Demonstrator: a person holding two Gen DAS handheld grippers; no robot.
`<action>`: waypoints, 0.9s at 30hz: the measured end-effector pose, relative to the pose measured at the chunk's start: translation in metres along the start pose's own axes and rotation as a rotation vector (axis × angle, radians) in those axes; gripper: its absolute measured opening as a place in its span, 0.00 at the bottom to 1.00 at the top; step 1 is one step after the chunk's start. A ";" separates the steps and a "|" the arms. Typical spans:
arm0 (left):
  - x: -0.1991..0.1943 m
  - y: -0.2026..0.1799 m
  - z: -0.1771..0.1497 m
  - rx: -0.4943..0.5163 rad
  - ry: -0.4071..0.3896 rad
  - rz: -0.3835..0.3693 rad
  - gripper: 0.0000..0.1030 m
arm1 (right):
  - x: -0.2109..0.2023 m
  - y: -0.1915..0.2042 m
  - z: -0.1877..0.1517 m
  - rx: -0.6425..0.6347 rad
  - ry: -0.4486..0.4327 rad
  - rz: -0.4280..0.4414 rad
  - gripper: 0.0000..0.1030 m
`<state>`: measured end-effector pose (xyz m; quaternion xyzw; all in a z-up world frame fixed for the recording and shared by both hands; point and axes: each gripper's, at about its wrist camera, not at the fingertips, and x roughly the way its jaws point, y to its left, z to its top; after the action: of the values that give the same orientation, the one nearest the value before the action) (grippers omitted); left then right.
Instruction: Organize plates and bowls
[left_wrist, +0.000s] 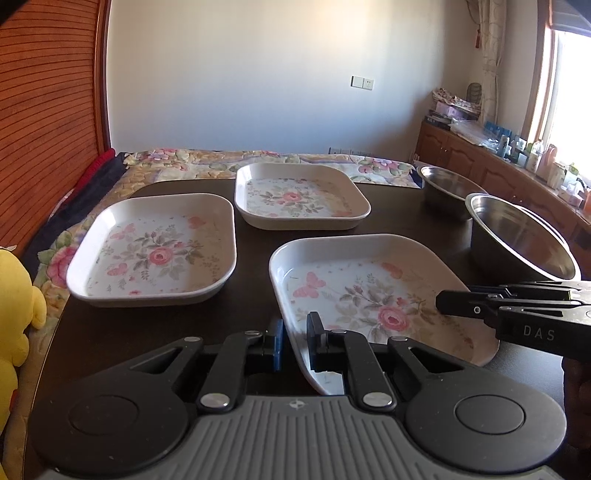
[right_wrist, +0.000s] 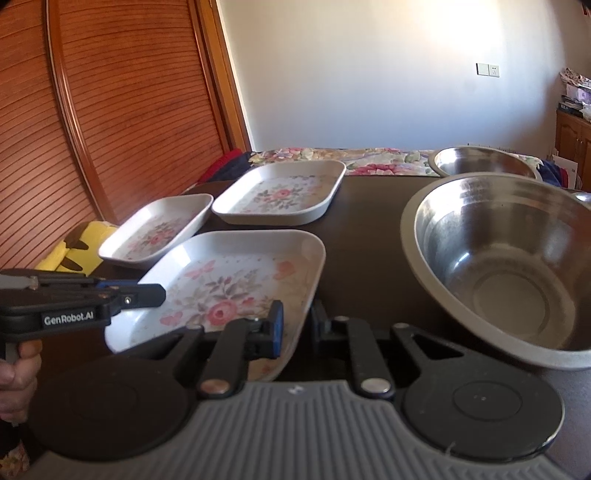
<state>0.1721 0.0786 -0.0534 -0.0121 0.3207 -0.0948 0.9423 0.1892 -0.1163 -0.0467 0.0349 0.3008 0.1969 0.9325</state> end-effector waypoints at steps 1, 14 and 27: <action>-0.002 -0.001 -0.001 0.000 -0.003 0.002 0.14 | -0.002 0.000 0.000 0.000 -0.003 0.004 0.17; -0.034 -0.007 -0.022 -0.009 -0.015 0.005 0.14 | -0.032 0.010 -0.018 0.000 -0.017 0.035 0.17; -0.056 -0.010 -0.041 -0.008 -0.022 0.030 0.14 | -0.049 0.022 -0.036 -0.009 -0.014 0.051 0.17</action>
<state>0.1025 0.0808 -0.0515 -0.0122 0.3110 -0.0793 0.9470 0.1242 -0.1165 -0.0455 0.0397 0.2926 0.2218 0.9293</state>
